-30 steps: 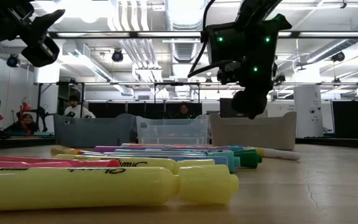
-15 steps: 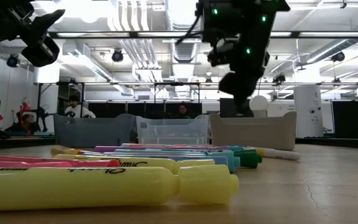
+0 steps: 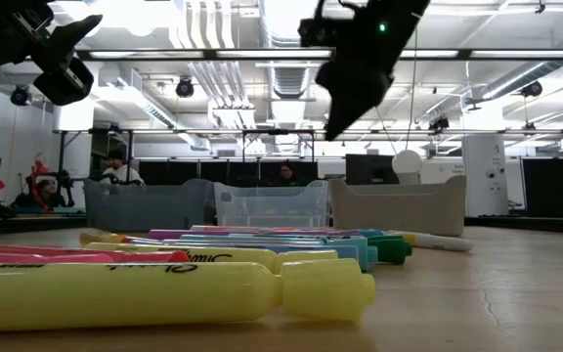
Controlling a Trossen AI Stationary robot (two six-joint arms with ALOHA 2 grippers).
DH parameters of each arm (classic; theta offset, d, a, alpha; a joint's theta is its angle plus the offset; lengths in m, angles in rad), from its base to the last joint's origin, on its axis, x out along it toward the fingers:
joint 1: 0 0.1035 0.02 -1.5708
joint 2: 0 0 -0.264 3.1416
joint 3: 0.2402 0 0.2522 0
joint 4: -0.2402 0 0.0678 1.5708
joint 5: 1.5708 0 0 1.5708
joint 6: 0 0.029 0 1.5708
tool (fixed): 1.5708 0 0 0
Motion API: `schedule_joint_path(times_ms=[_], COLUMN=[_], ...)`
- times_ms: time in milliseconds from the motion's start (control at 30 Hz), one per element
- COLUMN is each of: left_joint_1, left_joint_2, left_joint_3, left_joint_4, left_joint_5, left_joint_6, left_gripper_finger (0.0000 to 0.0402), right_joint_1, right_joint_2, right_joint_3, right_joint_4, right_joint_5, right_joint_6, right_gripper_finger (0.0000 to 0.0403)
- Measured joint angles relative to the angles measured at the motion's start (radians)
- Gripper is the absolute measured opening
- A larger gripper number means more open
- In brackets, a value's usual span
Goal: Pick & Place Markers
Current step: Put the orange dry erase marker into the gray bin
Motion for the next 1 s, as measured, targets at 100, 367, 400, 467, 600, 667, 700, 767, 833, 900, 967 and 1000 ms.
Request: schedule_joint_path(times_ms=[100, 367, 400, 467, 600, 667, 700, 767, 833, 900, 967, 1000], left_joint_1=[0.0, 0.0, 0.0, 0.0, 0.0, 0.0, 0.0, 0.0, 0.0, 0.0, 0.0, 0.0], left_joint_2=[0.0, 0.0, 0.0, 0.0, 0.0, 0.0, 0.0, 0.0, 0.0, 0.002, 0.004, 0.006], left_joint_3=[0.0, -0.001, -0.001, -0.001, -0.001, -0.001, -0.001, -0.002, -0.002, -0.002, -0.002, -0.002], left_joint_4=[0.0, 0.0, 0.0, 0.0, 0.0, 0.0, 0.0, 0.0, 0.0, 0.001, 0.0, 0.001], left_joint_5=[0.0, 0.0, 0.0, 0.0, 0.0, 0.0, 0.0, 0.0, 0.0, 0.0, 0.0, 0.0], left_joint_6=[0.0, -0.013, -0.013, -0.013, -0.014, -0.014, -0.014, -0.014, -0.014, -0.014, -0.015, -0.014], left_gripper_finger=[0.014, 0.014, 0.014, 0.014, 0.014, 0.014, 0.014, 0.014, 0.014, 0.014, 0.014, 0.014], right_joint_1=[0.032, 0.056, 0.055, 0.052, 0.035, 0.025, 0.021, 0.016, 0.011, 0.009, 0.008, 0.008], right_joint_2=[0.0, 0.0, 0.0, 0.0, 0.0, 0.0, 0.0, 0.006, 0.026, 0.058, 0.095, 0.113], right_joint_3=[-0.002, -0.039, -0.049, -0.071, -0.103, -0.12, -0.129, -0.15, -0.159, -0.162, -0.157, -0.148], right_joint_4=[0.142, 0.441, 0.467, 0.511, 0.521, 0.522, 0.523, 0.524, 0.533, 0.539, 0.551, 0.546], right_joint_5=[-0.082, -0.266, -0.27, -0.271, -0.275, -0.274, -0.274, -0.273, -0.275, -0.274, -0.271, -0.262], right_joint_6=[-0.089, -0.23, -0.231, -0.229, -0.191, -0.159, -0.149, -0.136, -0.13, -0.13, -0.135, -0.145], right_gripper_finger=[0.014, 0.0142, 0.0143, 0.0144, 0.0139, 0.0136, 0.0135, 0.0134, 0.0135, 0.0138, 0.0144, 0.0149])
